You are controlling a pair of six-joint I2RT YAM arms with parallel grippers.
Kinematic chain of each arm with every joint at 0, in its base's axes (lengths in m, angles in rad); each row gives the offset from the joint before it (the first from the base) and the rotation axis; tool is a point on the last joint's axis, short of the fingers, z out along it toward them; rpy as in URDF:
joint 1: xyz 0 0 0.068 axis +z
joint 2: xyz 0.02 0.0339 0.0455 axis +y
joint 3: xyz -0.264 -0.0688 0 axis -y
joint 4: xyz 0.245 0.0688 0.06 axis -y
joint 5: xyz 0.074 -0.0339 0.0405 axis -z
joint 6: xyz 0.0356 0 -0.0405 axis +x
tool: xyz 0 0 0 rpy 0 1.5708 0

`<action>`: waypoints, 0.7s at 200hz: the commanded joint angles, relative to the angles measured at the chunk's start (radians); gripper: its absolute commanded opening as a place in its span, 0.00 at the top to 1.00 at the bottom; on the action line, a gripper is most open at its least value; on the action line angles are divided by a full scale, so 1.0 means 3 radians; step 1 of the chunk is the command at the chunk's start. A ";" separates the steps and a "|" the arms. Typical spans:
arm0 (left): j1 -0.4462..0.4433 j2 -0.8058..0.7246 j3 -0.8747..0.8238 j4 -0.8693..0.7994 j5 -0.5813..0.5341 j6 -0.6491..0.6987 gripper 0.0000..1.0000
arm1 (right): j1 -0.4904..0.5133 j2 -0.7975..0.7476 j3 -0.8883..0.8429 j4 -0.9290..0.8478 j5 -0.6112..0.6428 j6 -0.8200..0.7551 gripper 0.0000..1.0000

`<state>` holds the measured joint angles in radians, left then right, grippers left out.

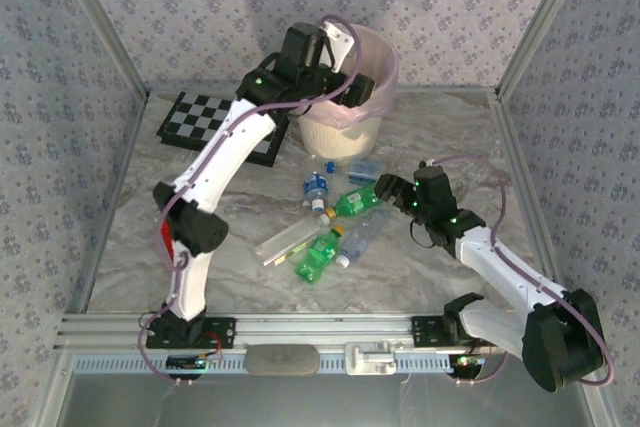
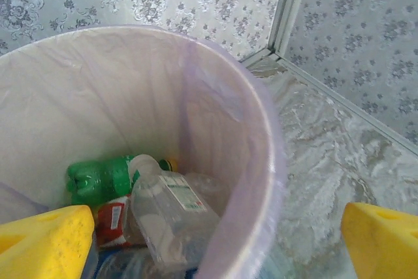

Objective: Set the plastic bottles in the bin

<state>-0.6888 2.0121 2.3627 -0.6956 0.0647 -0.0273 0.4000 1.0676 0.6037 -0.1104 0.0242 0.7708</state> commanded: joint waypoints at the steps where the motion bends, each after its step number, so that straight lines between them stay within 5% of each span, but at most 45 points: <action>1: -0.0021 -0.0512 -0.0696 0.0611 -0.0134 0.0063 0.03 | 0.0031 0.0077 -0.0012 0.0108 -0.0062 0.0123 0.01; 62: -0.0022 -0.1859 -0.3062 0.2049 -0.0757 -0.0189 0.00 | 0.0224 0.0339 -0.0050 0.0157 -0.0084 0.0330 0.01; 140: 0.0175 -0.2565 -0.4738 0.2260 -0.1220 -0.1350 0.00 | 0.0676 0.0403 -0.0174 -0.0069 0.0091 0.0777 0.01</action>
<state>-0.6521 1.2896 1.0359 -0.0643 -0.2462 -0.2600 0.5716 1.1854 0.5671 -0.0872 0.0124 0.9356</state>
